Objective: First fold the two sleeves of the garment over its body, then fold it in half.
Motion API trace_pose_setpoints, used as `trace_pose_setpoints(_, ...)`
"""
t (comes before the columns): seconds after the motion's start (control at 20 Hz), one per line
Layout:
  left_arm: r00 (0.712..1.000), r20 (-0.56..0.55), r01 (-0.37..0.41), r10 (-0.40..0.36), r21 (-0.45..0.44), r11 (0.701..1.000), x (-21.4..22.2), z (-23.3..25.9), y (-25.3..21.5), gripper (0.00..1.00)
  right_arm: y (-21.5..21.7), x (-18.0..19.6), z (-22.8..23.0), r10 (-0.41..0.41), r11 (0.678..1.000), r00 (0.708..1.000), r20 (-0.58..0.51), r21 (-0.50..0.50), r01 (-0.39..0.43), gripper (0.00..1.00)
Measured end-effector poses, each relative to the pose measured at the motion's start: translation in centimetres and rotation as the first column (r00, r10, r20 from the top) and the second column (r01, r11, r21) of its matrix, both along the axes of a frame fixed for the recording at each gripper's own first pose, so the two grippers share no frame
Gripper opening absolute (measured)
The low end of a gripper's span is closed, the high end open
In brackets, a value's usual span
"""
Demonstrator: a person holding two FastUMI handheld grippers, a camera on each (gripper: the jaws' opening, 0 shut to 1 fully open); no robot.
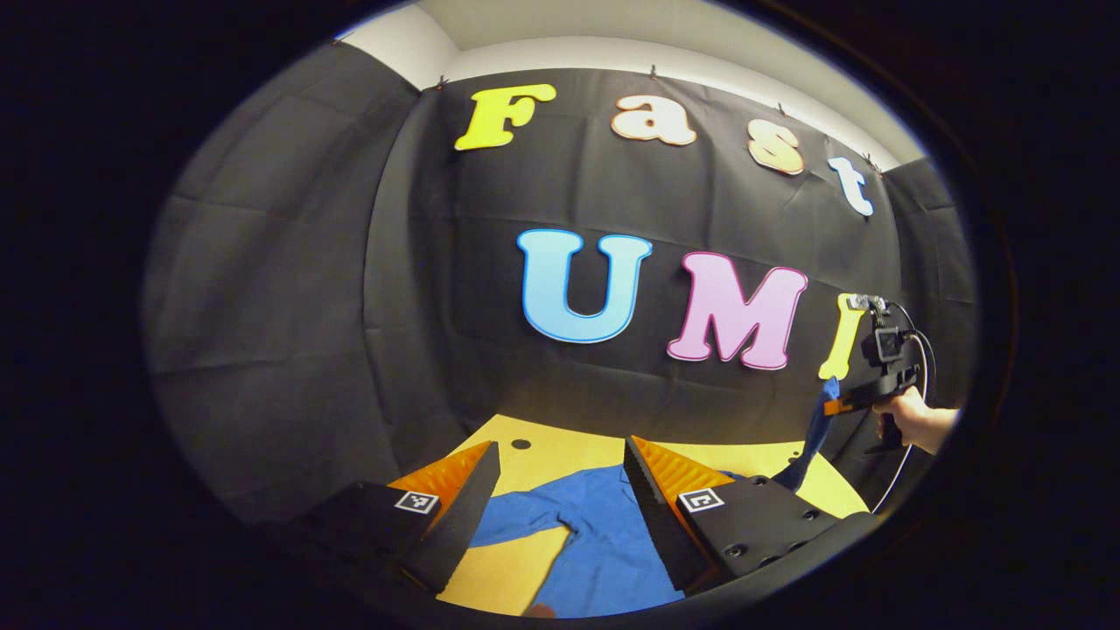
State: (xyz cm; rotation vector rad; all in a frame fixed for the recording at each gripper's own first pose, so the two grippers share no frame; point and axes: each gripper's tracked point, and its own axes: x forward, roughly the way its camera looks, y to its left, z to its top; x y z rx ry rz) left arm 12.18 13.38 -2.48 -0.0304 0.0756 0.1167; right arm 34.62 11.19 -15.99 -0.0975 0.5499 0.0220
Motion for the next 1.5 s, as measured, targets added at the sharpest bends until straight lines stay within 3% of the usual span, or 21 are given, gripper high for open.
trace_pose_setpoints(0.15,0.999,-0.001,-0.039,0.039,-0.017,0.999,-0.8,-1.0,4.1,0.82,9.5,0.8,-1.1,0.088,0.993,0.996,0.024,0.075,-0.089,0.04)
trace_pose_setpoints(0.35,0.993,-0.047,-0.106,0.107,0.015,0.994,-2.1,-3.1,9.5,0.82,19.7,-0.4,-8.7,0.172,0.975,0.98,-0.1,0.162,-0.154,0.04)
trace_pose_setpoints(0.55,0.981,-0.107,-0.158,0.16,0.027,0.987,-2.4,-6.1,13.5,0.81,25.8,-2.7,-18.9,0.235,0.963,0.935,-0.265,0.197,-0.186,0.05)
trace_pose_setpoints(0.7,0.937,-0.253,-0.246,0.243,0.019,0.969,-2.2,-9.2,15.7,0.82,28.2,-4.2,-25.2,0.26,0.958,0.892,-0.369,0.216,-0.19,0.05)
trace_pose_setpoints(0.75,0.921,-0.309,-0.251,0.236,-0.007,0.968,-2.7,-10.0,15.3,0.81,28.9,-4.6,-26.7,0.271,0.954,0.877,-0.398,0.235,-0.188,0.06)
trace_pose_setpoints(0.9,0.923,-0.32,-0.247,0.212,-0.07,0.967,-2.8,-10.4,15.3,0.84,32.1,-5.7,-28.4,0.32,0.921,0.839,-0.441,0.351,-0.167,0.11)
trace_pose_setpoints(0.95,0.917,-0.336,-0.251,0.214,-0.072,0.965,-2.8,-10.7,15.3,0.84,33.1,-5.8,-28.5,0.336,0.906,0.832,-0.441,0.392,-0.159,0.05)
trace_pose_setpoints(1.1,0.887,-0.401,-0.276,0.226,-0.071,0.958,-2.6,-12.0,15.3,0.84,34.9,-6.3,-27.3,0.39,0.857,0.815,-0.429,0.492,-0.152,0.5)
trace_pose_setpoints(1.25,0.875,-0.442,-0.28,0.197,-0.131,0.951,-0.8,-14.9,15.6,0.84,34.6,-5.7,-25.0,0.422,0.835,0.826,-0.375,0.515,-0.193,0.96)
trace_pose_setpoints(1.4,0.846,-0.503,-0.289,0.176,-0.156,0.944,0.9,-17.2,17.2,0.84,32.9,-5.4,-21.1,0.461,0.822,0.838,-0.293,0.498,-0.278,0.97)
trace_pose_setpoints(1.5,0.808,-0.564,-0.305,0.17,-0.155,0.94,2.4,-19.0,17.9,0.84,31.5,-5.6,-17.6,0.491,0.806,0.841,-0.228,0.485,-0.34,0.97)
